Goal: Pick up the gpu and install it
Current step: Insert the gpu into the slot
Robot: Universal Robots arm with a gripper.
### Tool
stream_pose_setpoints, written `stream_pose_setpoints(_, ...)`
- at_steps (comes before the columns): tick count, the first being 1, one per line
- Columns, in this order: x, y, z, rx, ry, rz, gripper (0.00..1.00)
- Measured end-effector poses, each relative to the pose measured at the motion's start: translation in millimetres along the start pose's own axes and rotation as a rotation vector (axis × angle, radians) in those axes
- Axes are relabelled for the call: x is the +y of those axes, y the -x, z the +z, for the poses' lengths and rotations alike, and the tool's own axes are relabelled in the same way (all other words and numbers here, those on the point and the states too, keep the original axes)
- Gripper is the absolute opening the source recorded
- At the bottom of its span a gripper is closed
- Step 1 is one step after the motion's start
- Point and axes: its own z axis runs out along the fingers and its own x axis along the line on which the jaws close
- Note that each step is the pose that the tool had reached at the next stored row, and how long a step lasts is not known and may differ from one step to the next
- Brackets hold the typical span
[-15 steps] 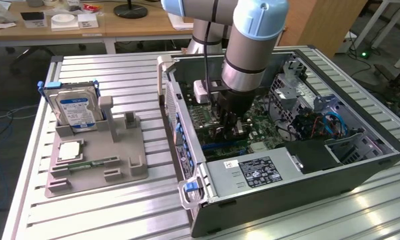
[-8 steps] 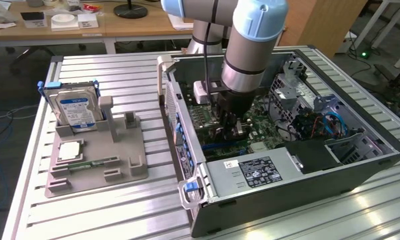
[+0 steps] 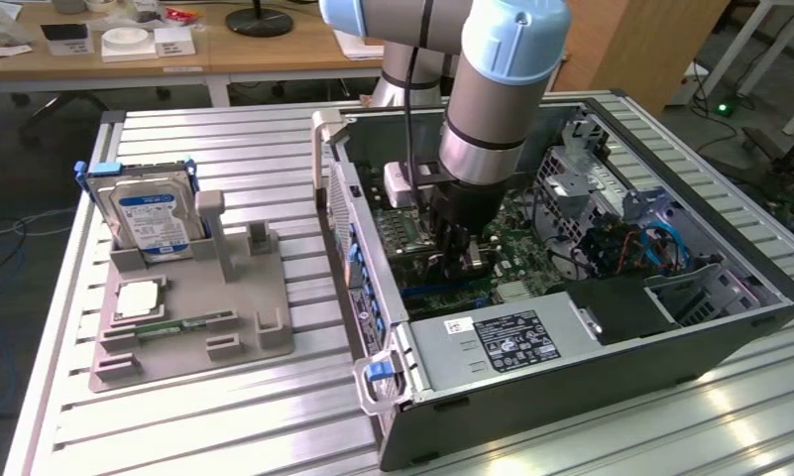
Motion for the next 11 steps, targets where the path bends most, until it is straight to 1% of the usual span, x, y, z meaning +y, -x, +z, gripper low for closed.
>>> stream_pose_setpoints(11, 1.1, 0.0, 0.4, -0.0003, -0.0003, 0.0, 0.28)
